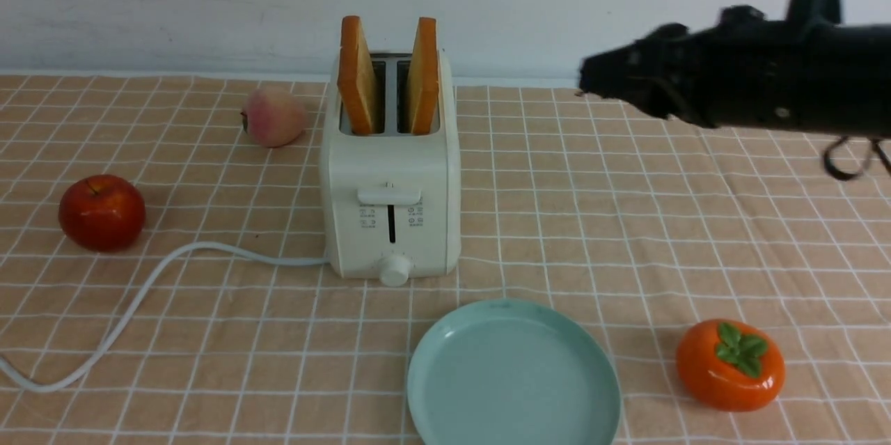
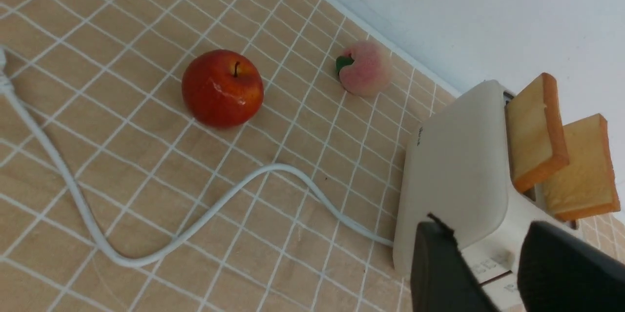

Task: Take toasted bread from bread machine on light coffee tablecloth place on plate.
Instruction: 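Grasp the toast slice in the toaster and pull it up out of the slot with the right gripper, then place the held slice of bread on top of the slice on the plate with the right gripper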

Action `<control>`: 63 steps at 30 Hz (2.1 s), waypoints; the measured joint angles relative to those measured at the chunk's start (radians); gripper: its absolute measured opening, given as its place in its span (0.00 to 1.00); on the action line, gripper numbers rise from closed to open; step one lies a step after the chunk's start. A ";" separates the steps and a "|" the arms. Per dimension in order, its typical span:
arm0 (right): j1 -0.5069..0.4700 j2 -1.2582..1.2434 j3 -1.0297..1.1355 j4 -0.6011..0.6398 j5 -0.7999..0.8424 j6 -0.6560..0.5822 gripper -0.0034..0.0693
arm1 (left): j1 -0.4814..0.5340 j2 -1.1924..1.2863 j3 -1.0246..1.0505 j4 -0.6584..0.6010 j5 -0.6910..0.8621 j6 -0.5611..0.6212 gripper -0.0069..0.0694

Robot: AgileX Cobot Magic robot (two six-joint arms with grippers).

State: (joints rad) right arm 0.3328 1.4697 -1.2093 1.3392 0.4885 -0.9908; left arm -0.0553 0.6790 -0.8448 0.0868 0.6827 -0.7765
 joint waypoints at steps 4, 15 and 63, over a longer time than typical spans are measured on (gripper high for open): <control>0.079 0.135 -0.203 -0.060 0.014 0.033 0.40 | 0.000 0.000 0.000 -0.006 0.062 0.000 0.40; 0.162 0.536 -0.944 -1.078 0.371 1.081 0.62 | -0.047 0.000 0.000 -0.012 0.224 0.000 0.40; 0.191 -0.325 0.130 -1.052 0.148 1.099 0.20 | -0.111 0.000 0.000 -0.024 0.284 0.033 0.40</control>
State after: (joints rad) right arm 0.5237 1.1445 -1.0792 0.2869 0.6369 0.1086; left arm -0.1665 0.6790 -0.8448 0.0627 0.9671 -0.7431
